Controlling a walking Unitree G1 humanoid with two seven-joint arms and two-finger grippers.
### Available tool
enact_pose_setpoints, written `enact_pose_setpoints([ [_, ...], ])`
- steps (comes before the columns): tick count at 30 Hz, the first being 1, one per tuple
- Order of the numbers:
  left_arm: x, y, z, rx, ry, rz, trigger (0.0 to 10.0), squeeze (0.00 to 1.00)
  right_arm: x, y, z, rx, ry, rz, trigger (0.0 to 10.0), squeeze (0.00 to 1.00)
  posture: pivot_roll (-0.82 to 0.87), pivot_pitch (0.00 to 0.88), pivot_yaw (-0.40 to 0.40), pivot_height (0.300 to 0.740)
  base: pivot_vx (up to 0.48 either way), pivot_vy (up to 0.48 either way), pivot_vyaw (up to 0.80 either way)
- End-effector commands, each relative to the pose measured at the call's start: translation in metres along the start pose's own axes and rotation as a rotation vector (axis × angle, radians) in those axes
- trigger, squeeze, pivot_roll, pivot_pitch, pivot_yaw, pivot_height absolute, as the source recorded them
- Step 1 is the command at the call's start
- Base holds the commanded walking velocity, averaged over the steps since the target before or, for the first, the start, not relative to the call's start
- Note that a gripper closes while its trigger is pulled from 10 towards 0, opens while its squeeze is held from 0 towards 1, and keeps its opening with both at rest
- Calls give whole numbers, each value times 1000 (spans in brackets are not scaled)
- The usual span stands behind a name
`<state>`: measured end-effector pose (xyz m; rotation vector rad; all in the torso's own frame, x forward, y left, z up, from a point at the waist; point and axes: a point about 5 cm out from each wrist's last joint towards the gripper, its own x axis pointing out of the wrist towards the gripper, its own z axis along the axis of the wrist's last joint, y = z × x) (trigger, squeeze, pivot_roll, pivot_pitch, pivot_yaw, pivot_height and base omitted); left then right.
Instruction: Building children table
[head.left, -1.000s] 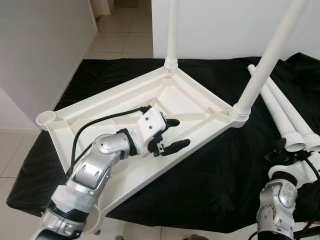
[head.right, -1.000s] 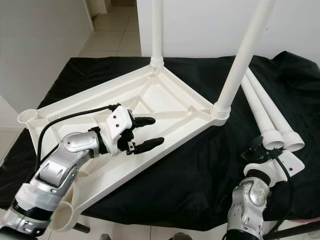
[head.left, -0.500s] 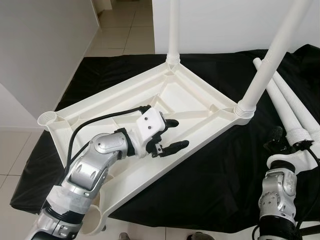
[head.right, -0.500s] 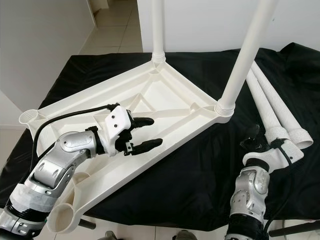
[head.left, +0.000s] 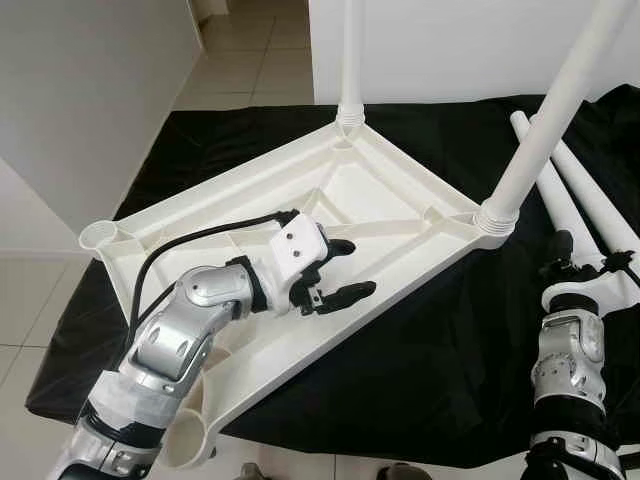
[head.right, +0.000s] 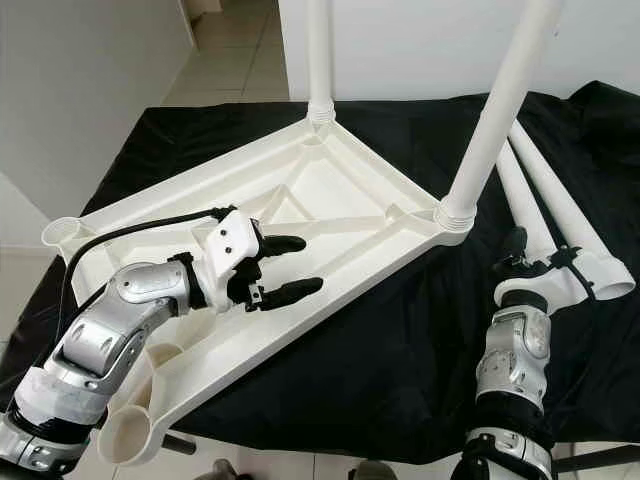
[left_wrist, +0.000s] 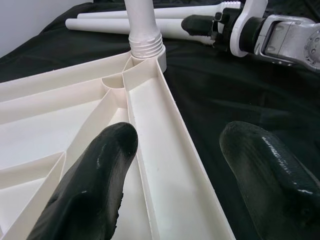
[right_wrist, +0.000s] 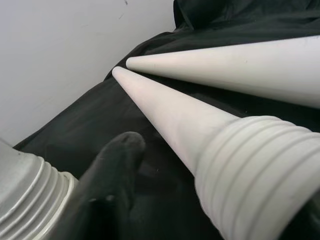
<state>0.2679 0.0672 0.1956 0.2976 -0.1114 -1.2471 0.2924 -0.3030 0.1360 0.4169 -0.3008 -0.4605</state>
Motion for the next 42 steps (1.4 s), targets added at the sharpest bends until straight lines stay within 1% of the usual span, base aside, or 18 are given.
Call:
enact_pose_setpoints([
  [1,-4,-1,-4,-12,25,-2,10000,0,0,5,-4,20,9,28,0,0,-61,91,99,740,0,0,0],
  [7,-4,2,-3,-12,25,21,10000,0,-1,19,-2,10,-5,119,0,0,-61,89,93,740,0,0,0],
  [9,-5,5,-4,-12,27,43,10000,0,-2,29,0,-35,-24,186,0,0,-64,87,89,740,0,0,0],
  [15,-6,11,-4,-5,25,77,10000,0,-2,38,3,-95,-40,244,0,0,-69,79,76,740,0,0,0],
  [16,-6,14,-4,-3,23,94,10000,0,-1,42,6,-127,-58,257,8980,0,-71,73,71,740,0,0,0],
  [17,-6,19,-3,-5,14,117,10000,0,1,48,10,-149,-82,277,10000,0,-73,68,69,740,0,0,0],
  [18,-8,24,0,-4,2,140,10000,0,4,55,20,-171,-129,294,10000,0,-75,67,67,740,0,0,0],
  [22,-8,27,2,-3,-6,155,10000,0,6,60,26,-183,-161,303,10000,0,-76,64,64,740,0,0,0],
  [24,-10,36,7,-17,-38,190,10000,0,11,78,50,-230,-277,342,10000,0,-80,54,60,740,0,0,0],
  [26,-10,36,7,-17,-38,190,10000,0,11,78,50,-230,-277,342,10000,0,-80,54,60,740,0,0,0],
  [27,-11,40,10,-21,-55,206,10000,0,13,86,62,-251,-337,353,10000,0,-82,47,59,740,0,0,0],
  [28,-11,40,10,-21,-55,206,10000,0,13,86,62,-251,-337,353,10000,0,-82,47,59,740,0,0,0],
  [30,-11,45,14,-26,-76,223,10000,0,15,96,77,-273,-406,363,10000,0,-84,36,61,740,0,0,0],
  [31,-12,49,18,-36,-101,238,10000,0,16,107,93,-296,-485,375,10000,0,-84,32,61,740,0,0,0],
  [34,-12,53,22,-46,-120,249,10000,0,17,117,107,-310,-553,384,10000,0,-85,25,65,740,0,0,0],
  [36,-13,59,25,-61,-143,260,10000,0,15,134,132,-325,-677,401,10000,0,-86,15,68,740,0,0,0],
  [40,-13,63,27,-64,-157,267,10000,0,12,144,147,-333,-756,411,10000,0,-89,9,66,740,0,0,0],
  [42,-15,69,32,-75,-185,288,10000,0,7,155,168,-342,-859,414,10000,0,-91,0,63,740,0,0,0],
])
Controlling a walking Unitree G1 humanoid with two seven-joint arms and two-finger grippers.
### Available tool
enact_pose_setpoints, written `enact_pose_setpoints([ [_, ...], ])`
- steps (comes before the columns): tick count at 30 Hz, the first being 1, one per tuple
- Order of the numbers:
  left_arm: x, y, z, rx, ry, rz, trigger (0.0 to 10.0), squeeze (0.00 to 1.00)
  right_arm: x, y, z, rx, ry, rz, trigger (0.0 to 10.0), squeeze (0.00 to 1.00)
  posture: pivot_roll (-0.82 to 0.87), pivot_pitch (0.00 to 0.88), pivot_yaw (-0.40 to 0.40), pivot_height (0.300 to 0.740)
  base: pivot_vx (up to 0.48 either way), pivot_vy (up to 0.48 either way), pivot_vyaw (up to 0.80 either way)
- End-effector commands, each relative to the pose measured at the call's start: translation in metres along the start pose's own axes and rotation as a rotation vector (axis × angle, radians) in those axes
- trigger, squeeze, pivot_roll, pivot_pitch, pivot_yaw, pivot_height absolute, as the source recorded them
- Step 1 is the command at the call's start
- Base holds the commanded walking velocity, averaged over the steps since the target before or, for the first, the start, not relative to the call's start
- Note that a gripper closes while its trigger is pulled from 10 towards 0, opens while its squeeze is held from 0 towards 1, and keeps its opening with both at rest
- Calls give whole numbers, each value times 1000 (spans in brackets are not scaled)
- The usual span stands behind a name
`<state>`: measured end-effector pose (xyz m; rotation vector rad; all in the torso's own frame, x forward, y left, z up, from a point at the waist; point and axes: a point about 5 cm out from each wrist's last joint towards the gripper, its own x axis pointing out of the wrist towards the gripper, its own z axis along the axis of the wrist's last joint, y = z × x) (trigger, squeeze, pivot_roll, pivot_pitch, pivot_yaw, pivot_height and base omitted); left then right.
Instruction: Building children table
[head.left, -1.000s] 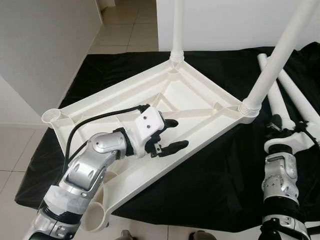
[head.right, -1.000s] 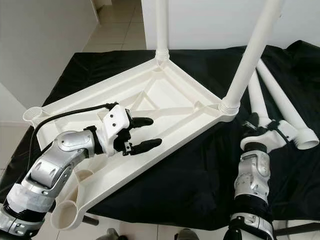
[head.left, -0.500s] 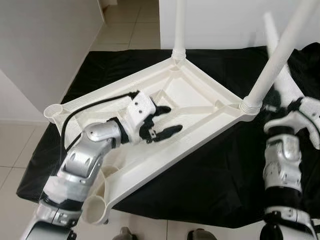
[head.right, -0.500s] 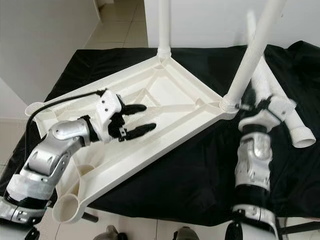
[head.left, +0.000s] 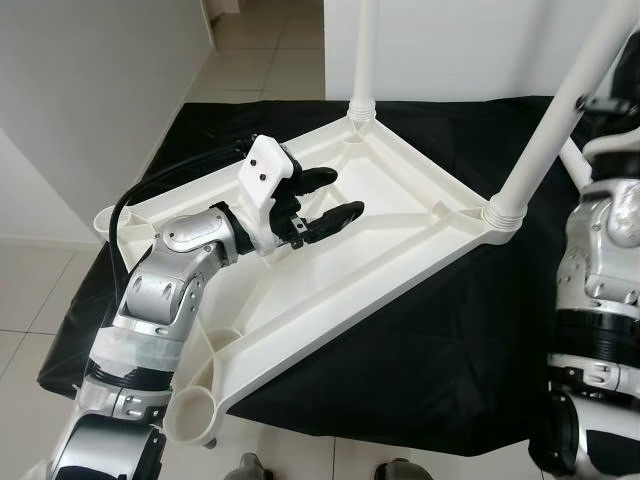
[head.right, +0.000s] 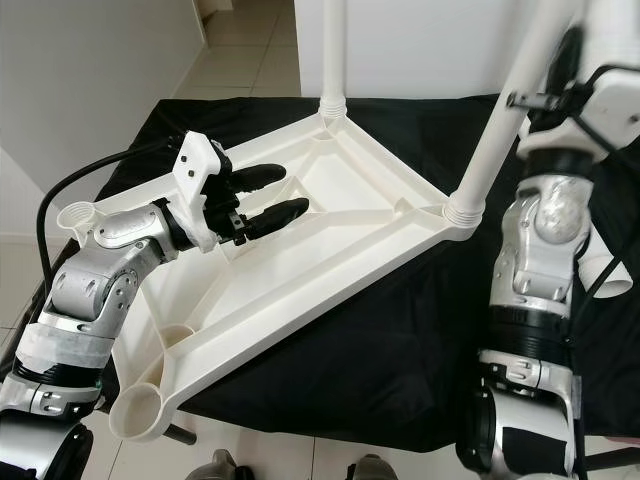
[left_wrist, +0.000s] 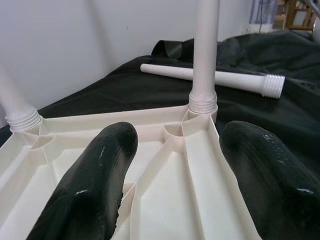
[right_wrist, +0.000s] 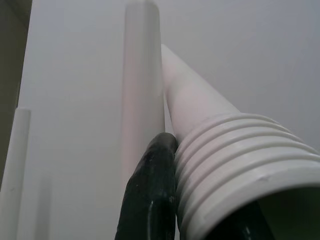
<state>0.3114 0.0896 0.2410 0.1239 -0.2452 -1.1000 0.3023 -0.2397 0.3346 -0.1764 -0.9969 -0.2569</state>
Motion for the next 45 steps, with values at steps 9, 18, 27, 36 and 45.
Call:
enact_pose_setpoints([
  [9,-2,25,18,-42,-101,172,10000,0,38,17,64,-43,-324,37,10000,0,-94,0,57,740,0,0,0],
  [18,-2,37,27,-88,-156,203,10000,0,44,36,74,-31,-373,140,10000,0,-92,0,54,740,0,0,0],
  [27,-8,46,37,-145,-199,180,10000,0,23,68,58,-1,-299,365,10000,0,-82,0,38,740,0,0,0],
  [36,-12,55,45,-360,-289,152,10000,0,-25,87,21,55,-94,514,10000,0,-81,0,22,740,0,0,0],
  [45,-4,41,29,-571,-310,76,10000,0,-71,97,-1,109,83,566,10000,0,-80,0,13,740,0,0,0],
])
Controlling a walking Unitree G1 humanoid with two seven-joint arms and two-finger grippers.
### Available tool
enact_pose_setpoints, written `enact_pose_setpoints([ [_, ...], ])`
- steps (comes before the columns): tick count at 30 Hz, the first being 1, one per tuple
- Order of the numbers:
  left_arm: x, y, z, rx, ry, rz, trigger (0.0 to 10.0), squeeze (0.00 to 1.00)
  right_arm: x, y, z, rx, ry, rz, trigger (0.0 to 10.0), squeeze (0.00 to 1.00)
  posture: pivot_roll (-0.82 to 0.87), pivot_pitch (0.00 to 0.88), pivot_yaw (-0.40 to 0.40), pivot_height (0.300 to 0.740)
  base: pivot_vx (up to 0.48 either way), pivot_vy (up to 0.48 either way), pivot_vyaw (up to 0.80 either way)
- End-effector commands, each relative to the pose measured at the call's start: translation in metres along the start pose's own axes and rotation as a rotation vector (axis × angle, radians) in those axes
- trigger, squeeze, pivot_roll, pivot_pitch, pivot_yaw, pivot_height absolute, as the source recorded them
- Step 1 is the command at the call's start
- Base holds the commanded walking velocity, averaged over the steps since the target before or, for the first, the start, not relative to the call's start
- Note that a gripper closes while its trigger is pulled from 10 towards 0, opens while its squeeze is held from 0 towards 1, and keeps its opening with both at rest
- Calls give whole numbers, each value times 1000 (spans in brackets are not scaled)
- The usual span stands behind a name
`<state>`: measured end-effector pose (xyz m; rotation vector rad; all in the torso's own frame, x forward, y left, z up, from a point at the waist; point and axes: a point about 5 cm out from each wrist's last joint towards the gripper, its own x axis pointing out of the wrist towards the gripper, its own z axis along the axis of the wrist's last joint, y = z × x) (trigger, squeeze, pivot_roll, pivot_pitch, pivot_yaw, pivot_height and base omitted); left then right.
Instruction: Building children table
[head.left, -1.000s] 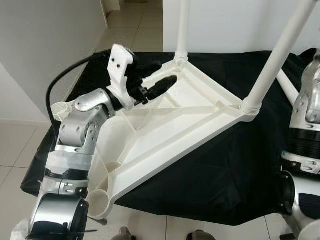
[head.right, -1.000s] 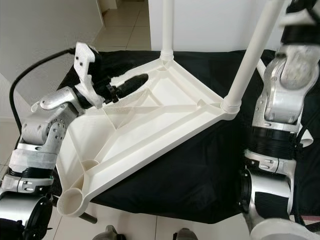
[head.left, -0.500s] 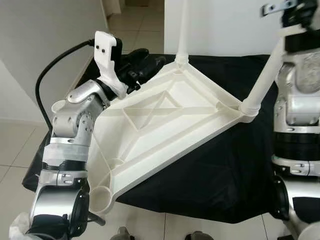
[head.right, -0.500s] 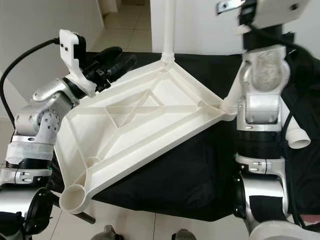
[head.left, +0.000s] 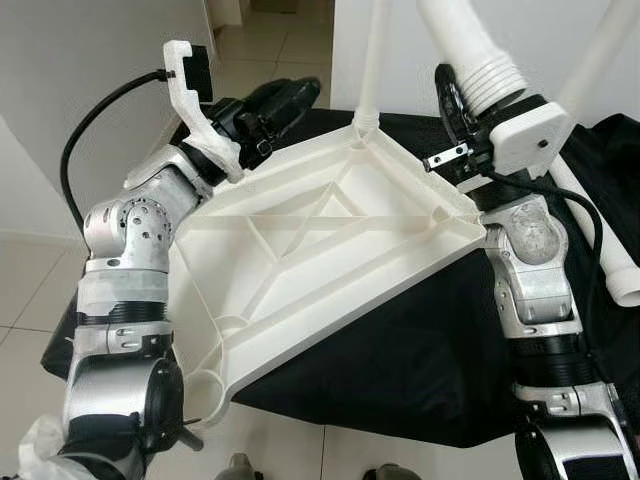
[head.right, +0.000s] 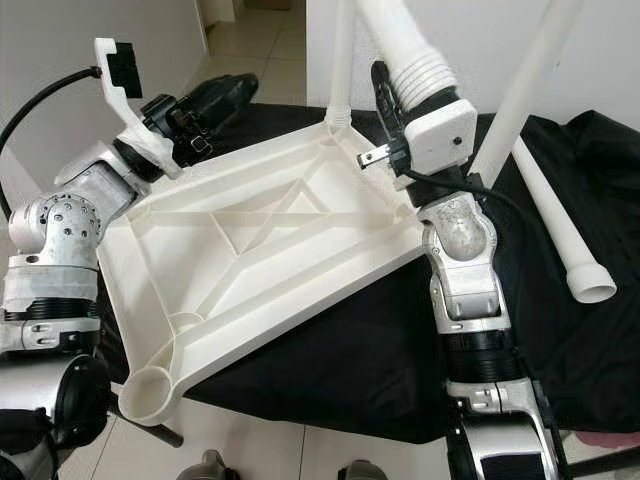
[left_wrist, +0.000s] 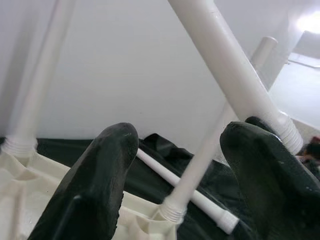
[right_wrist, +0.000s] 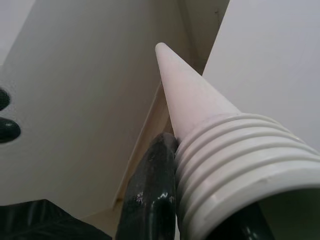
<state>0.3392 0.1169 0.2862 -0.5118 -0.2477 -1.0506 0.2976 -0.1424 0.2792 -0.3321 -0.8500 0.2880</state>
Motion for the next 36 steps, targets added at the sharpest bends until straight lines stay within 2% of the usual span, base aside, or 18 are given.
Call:
enact_pose_setpoints([
  [1,-1,-1,-10,-68,15,-8,10000,0,-5,8,-2,4,8,18,10000,0,-80,0,13,740,0,0,0],
  [4,0,-3,-22,-166,18,-23,10000,0,-17,20,-12,25,62,45,10000,0,-81,0,16,740,0,0,0],
  [6,0,-3,-22,-166,18,-23,10000,0,-17,20,-12,25,62,45,10000,0,-81,0,16,740,0,0,0],
  [7,0,-3,-31,-231,24,-21,10000,902,-24,31,-17,55,98,74,10000,0,-85,0,20,740,0,0,0],
  [9,0,-3,-31,-231,24,-21,10000,902,-24,31,-17,55,98,74,10000,0,-85,0,20,740,0,0,0],
  [10,1,1,-42,-338,19,12,10000,1000,-34,50,-22,97,145,136,10000,0,-88,0,24,740,0,0,0],
  [12,1,1,-42,-338,19,12,10000,1000,-34,50,-22,97,145,136,10000,0,-88,0,24,740,0,0,0],
  [20,4,14,-53,-393,52,119,10000,1000,-43,74,-24,147,176,226,10000,0,-89,0,26,740,0,0,0],
  [21,4,19,-56,-405,67,157,10000,267,-45,79,-24,155,178,244,10000,0,-89,0,23,740,0,0,0],
  [23,4,19,-56,-405,67,157,10000,267,-45,79,-24,155,178,244,10000,0,-89,0,23,740,0,0,0],
  [24,3,28,-59,-432,74,217,10000,0,-48,84,-23,163,179,267,10000,0,-90,0,22,740,0,0,0],
  [25,3,28,-59,-432,74,217,10000,0,-48,84,-23,163,179,267,10000,0,-90,0,22,740,0,0,0],
  [27,0,43,-58,-458,61,314,10000,0,-55,93,-22,187,188,306,10000,0,-94,0,19,740,0,0,0],
  [29,0,43,-58,-458,61,314,10000,0,-55,93,-22,187,188,306,10000,0,-94,0,19,740,0,0,0],
  [31,-3,54,-50,-481,23,372,10000,0,-63,98,-21,201,206,333,10000,0,-96,0,19,740,0,0,0],
  [34,-4,56,-47,-483,12,385,10000,0,-66,99,-21,202,212,339,10000,0,-96,0,19,740,0,0,0],
  [35,-9,65,-41,-481,-12,430,10000,0,-72,99,-20,205,225,353,10000,0,-100,0,17,740,0,0,0],
  [36,-15,73,-38,-491,-33,472,0,0,-79,101,-20,207,239,372,10000,0,-101,0,18,740,0,0,0],
])
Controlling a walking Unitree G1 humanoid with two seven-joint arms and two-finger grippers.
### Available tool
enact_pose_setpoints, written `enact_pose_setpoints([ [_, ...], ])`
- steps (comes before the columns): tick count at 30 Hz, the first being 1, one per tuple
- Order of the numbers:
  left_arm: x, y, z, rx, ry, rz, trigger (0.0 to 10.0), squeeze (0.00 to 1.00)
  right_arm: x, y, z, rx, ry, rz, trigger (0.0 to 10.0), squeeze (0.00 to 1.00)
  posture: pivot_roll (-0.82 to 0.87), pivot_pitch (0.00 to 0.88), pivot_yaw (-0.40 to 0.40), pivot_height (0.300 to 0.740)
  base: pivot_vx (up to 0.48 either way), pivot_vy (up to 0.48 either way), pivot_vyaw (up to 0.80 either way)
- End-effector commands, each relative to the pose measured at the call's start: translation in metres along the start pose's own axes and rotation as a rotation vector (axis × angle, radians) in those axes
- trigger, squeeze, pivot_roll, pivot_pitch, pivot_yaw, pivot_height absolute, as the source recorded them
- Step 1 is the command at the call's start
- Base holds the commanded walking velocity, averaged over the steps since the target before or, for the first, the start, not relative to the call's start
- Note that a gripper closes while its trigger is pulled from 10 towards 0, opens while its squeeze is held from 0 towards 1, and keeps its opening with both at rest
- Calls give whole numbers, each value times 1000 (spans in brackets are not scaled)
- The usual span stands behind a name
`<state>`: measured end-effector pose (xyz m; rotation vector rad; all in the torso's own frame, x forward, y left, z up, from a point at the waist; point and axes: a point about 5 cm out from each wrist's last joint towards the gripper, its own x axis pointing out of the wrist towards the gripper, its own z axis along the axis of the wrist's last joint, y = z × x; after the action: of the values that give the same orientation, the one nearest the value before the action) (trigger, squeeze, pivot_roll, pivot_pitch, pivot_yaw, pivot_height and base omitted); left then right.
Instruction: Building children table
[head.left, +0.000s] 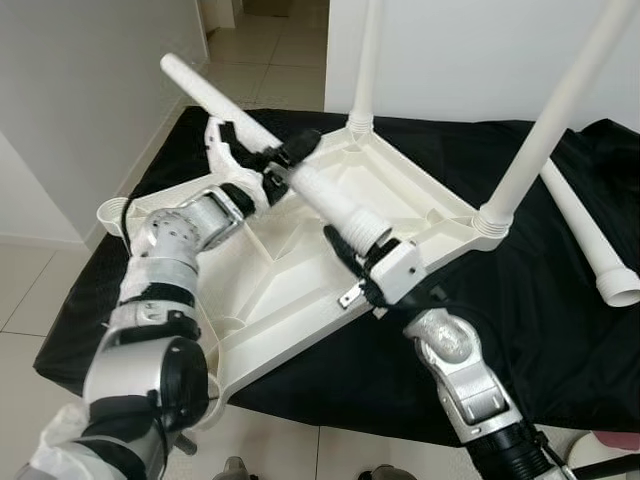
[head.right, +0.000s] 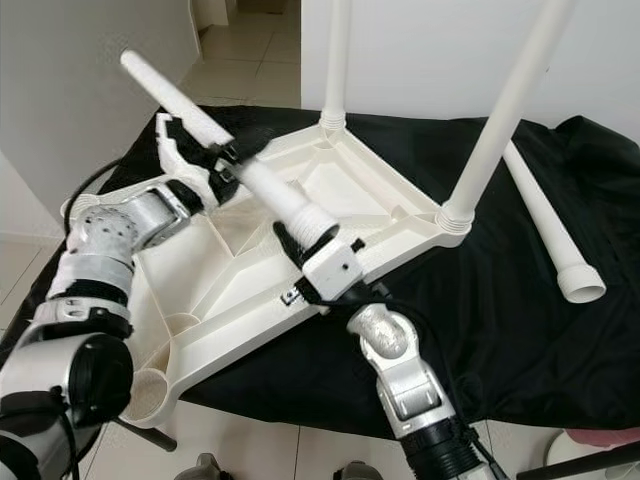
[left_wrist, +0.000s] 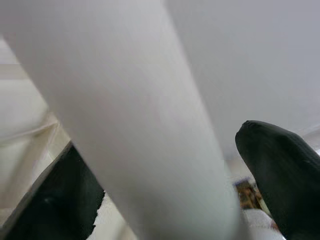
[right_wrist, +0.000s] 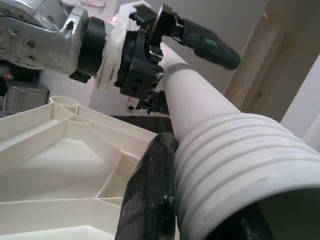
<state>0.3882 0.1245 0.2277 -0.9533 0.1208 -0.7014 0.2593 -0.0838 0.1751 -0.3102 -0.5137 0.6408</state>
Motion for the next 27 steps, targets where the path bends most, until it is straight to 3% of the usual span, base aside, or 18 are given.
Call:
enact_pose_setpoints([
  [1,-3,8,11,-15,-45,49,0,0,-5,4,2,-6,-2,25,10000,0,-101,0,18,740,0,0,0],
  [17,-5,18,21,-81,-108,104,0,0,-17,2,-6,-2,52,18,10000,0,-105,0,34,740,0,0,0],
  [18,-6,20,25,-109,-132,136,0,0,-18,1,-6,28,47,-1,10000,1000,-103,0,31,740,0,0,0],
  [21,-8,24,32,-182,-188,174,0,0,-21,-1,-5,69,45,-31,10000,1000,-102,0,29,740,0,0,0],
  [22,-10,26,39,-241,-238,177,0,0,-23,-3,-6,73,50,-45,10000,1000,-102,0,29,740,0,0,0],
  [27,-11,27,42,-224,-247,181,0,0,-27,-6,-7,85,60,-74,10000,1000,-104,0,30,740,0,0,0],
])
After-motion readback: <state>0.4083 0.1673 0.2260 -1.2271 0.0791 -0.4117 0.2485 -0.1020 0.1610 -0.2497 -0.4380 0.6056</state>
